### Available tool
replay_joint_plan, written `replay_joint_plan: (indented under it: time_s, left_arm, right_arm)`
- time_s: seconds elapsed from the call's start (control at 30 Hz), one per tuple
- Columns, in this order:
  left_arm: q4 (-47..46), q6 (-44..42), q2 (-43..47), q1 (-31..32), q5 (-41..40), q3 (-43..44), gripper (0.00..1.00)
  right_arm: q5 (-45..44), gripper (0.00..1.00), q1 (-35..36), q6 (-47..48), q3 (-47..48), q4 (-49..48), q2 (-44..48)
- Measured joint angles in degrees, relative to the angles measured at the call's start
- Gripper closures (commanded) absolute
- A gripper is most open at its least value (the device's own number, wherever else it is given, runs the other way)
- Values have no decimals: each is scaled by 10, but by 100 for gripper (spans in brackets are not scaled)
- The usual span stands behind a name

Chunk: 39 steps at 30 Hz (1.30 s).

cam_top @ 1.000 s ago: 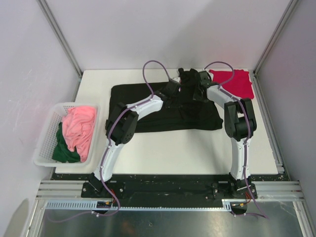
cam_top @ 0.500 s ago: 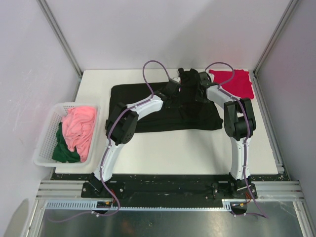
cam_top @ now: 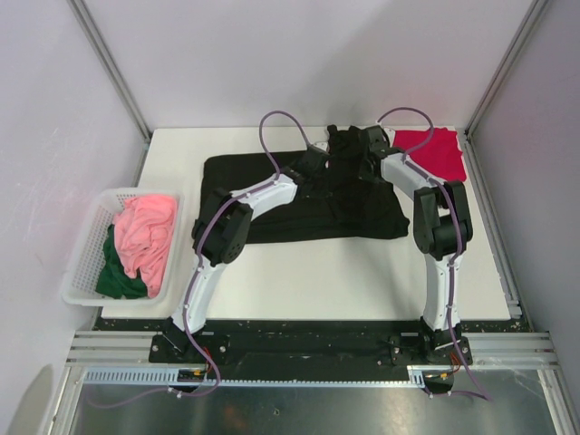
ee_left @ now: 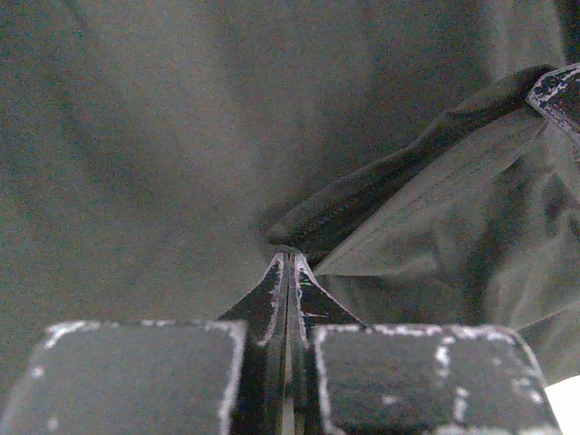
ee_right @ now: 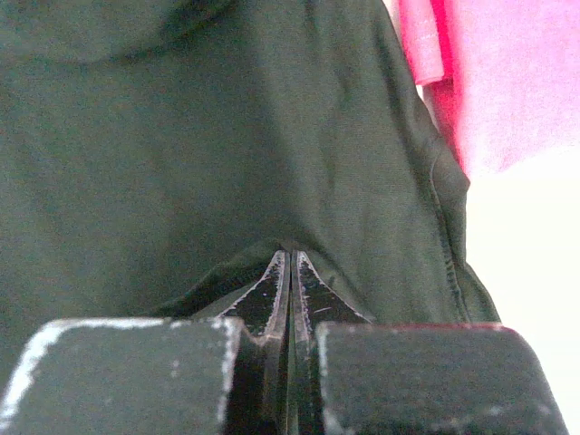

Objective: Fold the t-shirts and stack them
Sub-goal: Fold the flattened tshirt in 1/3 of the way

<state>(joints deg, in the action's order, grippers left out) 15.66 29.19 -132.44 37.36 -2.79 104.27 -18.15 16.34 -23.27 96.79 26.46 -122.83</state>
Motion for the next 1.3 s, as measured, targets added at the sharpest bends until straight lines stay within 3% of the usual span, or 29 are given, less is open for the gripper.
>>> replay_joint_plan:
  time_s: [0.9, 1.3]
  left_arm:
    - [-1, 14, 12, -28, 1, 2, 99]
    - [-3, 23, -5, -35, 6, 44, 99]
  right_arm:
    - [47, 100, -13, -7, -15, -88, 16]
    - [50, 100, -25, -7, -29, -115, 16]
